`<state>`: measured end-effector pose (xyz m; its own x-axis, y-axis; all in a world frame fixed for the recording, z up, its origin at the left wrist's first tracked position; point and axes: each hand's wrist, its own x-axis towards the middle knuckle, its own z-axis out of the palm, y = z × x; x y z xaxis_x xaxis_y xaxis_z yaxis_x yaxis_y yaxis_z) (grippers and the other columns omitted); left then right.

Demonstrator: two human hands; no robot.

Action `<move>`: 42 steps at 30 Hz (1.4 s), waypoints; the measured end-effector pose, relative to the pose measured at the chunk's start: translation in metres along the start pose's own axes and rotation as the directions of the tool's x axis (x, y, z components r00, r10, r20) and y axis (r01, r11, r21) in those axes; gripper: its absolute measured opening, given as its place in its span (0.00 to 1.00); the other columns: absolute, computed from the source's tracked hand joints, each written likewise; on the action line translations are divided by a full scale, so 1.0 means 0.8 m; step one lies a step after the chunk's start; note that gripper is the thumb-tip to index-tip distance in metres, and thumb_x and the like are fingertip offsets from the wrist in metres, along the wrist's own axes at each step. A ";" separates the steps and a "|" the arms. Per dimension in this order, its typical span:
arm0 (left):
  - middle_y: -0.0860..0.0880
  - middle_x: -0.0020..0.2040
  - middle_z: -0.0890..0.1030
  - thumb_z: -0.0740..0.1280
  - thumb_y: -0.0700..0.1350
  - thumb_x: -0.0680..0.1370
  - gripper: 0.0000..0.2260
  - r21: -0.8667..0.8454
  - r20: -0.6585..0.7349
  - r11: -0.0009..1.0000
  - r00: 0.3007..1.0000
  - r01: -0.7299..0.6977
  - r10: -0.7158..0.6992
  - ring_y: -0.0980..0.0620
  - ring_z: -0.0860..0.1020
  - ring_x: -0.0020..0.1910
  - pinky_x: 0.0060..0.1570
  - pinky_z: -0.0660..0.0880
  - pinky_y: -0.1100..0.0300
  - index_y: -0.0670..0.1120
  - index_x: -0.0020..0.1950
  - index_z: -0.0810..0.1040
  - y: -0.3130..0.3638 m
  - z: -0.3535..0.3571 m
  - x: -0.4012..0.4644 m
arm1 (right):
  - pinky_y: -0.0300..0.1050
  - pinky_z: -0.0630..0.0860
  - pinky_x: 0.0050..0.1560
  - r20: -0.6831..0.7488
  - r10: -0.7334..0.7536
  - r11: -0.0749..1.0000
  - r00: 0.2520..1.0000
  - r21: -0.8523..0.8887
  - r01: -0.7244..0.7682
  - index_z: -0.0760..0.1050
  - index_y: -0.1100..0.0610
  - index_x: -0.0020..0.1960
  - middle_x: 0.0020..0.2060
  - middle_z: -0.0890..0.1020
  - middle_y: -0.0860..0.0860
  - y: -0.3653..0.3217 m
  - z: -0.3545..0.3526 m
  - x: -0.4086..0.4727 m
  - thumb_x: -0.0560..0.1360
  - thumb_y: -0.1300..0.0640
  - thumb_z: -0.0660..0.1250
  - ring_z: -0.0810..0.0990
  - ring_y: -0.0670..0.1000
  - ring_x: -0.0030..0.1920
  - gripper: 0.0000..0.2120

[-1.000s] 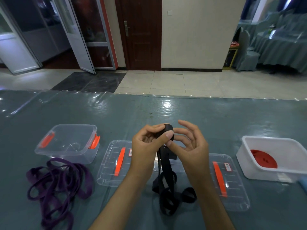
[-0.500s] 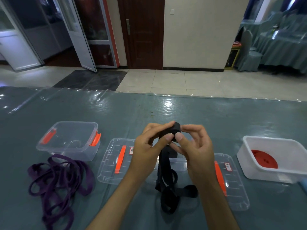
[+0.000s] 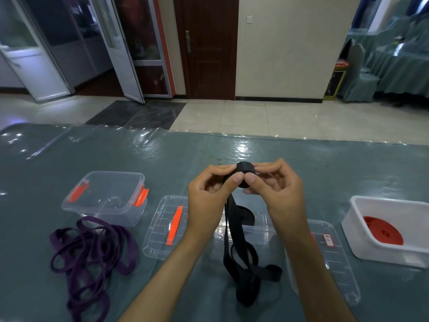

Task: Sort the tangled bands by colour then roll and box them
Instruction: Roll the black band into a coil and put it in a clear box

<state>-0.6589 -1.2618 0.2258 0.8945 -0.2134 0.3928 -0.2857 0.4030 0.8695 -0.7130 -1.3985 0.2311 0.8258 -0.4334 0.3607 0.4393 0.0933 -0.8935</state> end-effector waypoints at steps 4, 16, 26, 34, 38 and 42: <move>0.46 0.61 0.84 0.74 0.47 0.79 0.12 0.076 0.060 0.997 0.998 -0.023 0.019 0.50 0.83 0.64 0.61 0.78 0.61 0.48 0.61 0.86 0.001 -0.003 0.016 | 0.50 0.86 0.47 0.009 -0.059 0.998 0.998 0.037 0.058 0.80 0.54 0.60 0.55 0.84 0.56 -0.002 0.006 0.015 0.76 0.60 0.77 0.88 0.59 0.50 0.14; 0.46 0.50 0.88 0.78 0.40 0.74 0.06 0.026 -0.025 0.999 0.999 -0.031 0.032 0.49 0.87 0.53 0.54 0.81 0.61 0.42 0.49 0.87 -0.011 0.008 0.047 | 0.43 0.84 0.52 0.066 -0.098 0.982 0.993 -0.154 0.107 0.81 0.56 0.52 0.51 0.88 0.53 0.008 -0.014 0.052 0.72 0.59 0.80 0.88 0.54 0.54 0.11; 0.48 0.57 0.88 0.75 0.37 0.78 0.13 0.004 0.060 1.000 0.998 -0.018 0.018 0.50 0.86 0.58 0.57 0.80 0.63 0.48 0.61 0.85 -0.012 0.000 0.044 | 0.42 0.83 0.56 -0.005 -0.134 0.991 0.991 -0.027 0.134 0.82 0.54 0.56 0.52 0.87 0.53 0.010 0.000 0.043 0.75 0.63 0.78 0.87 0.54 0.58 0.12; 0.45 0.56 0.88 0.80 0.41 0.74 0.09 -0.155 -0.028 0.987 0.999 0.034 -0.039 0.47 0.86 0.58 0.58 0.81 0.61 0.50 0.53 0.89 -0.001 0.014 0.032 | 0.57 0.84 0.57 -0.104 -0.120 0.991 0.987 0.040 0.125 0.82 0.59 0.54 0.54 0.86 0.60 0.007 0.021 0.023 0.76 0.63 0.76 0.87 0.60 0.58 0.08; 0.43 0.58 0.88 0.78 0.39 0.76 0.12 -0.095 0.020 0.995 1.000 -0.007 0.009 0.44 0.86 0.60 0.60 0.82 0.55 0.42 0.58 0.87 0.008 0.006 0.027 | 0.45 0.84 0.54 -0.056 -0.121 0.992 0.991 0.038 0.123 0.77 0.63 0.47 0.53 0.88 0.57 0.000 0.010 0.017 0.74 0.63 0.77 0.88 0.57 0.57 0.09; 0.44 0.61 0.87 0.78 0.38 0.73 0.10 -0.107 -0.043 0.994 0.999 0.004 -0.009 0.46 0.86 0.60 0.59 0.82 0.57 0.39 0.53 0.85 0.014 0.014 0.017 | 0.42 0.83 0.56 -0.041 -0.141 0.988 0.989 -0.062 0.138 0.82 0.53 0.59 0.54 0.88 0.52 -0.017 0.005 0.015 0.73 0.60 0.78 0.87 0.53 0.56 0.15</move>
<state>-0.6535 -1.2705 0.2441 0.9110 -0.1784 0.3717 -0.2436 0.4945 0.8343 -0.7076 -1.4014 0.2488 0.7407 -0.4784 0.4718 0.5263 -0.0233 -0.8500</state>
